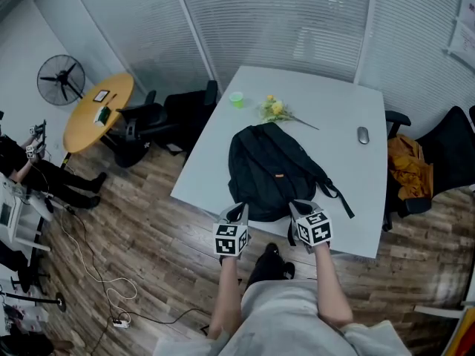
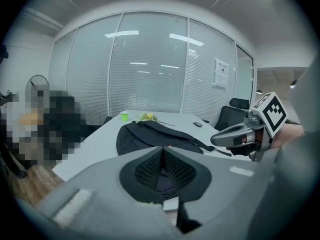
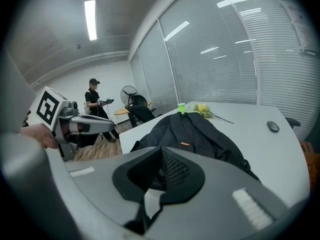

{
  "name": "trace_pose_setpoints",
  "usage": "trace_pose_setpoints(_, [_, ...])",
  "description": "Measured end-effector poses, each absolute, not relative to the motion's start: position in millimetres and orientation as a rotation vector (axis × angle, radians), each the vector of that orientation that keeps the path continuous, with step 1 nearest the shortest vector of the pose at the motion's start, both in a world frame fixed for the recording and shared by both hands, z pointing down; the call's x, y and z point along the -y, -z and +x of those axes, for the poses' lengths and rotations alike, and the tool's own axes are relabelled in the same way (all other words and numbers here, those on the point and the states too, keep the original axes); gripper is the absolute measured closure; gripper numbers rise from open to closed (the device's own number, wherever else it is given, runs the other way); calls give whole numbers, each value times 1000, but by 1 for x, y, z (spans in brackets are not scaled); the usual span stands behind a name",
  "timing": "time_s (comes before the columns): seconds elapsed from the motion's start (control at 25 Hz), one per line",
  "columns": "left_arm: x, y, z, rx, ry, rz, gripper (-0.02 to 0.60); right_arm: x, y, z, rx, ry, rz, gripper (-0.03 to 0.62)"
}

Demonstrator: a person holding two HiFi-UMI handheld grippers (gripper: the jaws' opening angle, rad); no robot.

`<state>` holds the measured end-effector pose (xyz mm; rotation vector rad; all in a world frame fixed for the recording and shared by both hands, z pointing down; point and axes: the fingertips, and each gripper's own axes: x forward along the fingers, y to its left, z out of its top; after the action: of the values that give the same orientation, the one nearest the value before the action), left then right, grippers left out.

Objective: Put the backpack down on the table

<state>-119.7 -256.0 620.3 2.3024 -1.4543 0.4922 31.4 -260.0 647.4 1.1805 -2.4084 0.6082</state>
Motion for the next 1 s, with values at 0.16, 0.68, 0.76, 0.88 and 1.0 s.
trace_pose_setpoints(0.16, [256, -616, -124, 1459, -492, 2303, 581, 260, -644, 30, 2425, -634, 1184, 595])
trace_pose_setpoints(0.68, [255, -606, -126, 1471, -469, 2315, 581, 261, -638, 35, 2485, -750, 1218, 595])
trace_pose_setpoints(0.76, [255, -607, -124, 1468, -468, 2317, 581, 262, -637, 38, 2485, -754, 1230, 595])
trace_pose_setpoints(0.88, [255, -609, -121, 1460, -472, 2318, 581, 262, -638, 42, 2475, -748, 1238, 595])
trace_pose_setpoints(1.0, [253, -610, -116, 1451, -479, 2316, 581, 260, -640, 46, 2462, -742, 1238, 595])
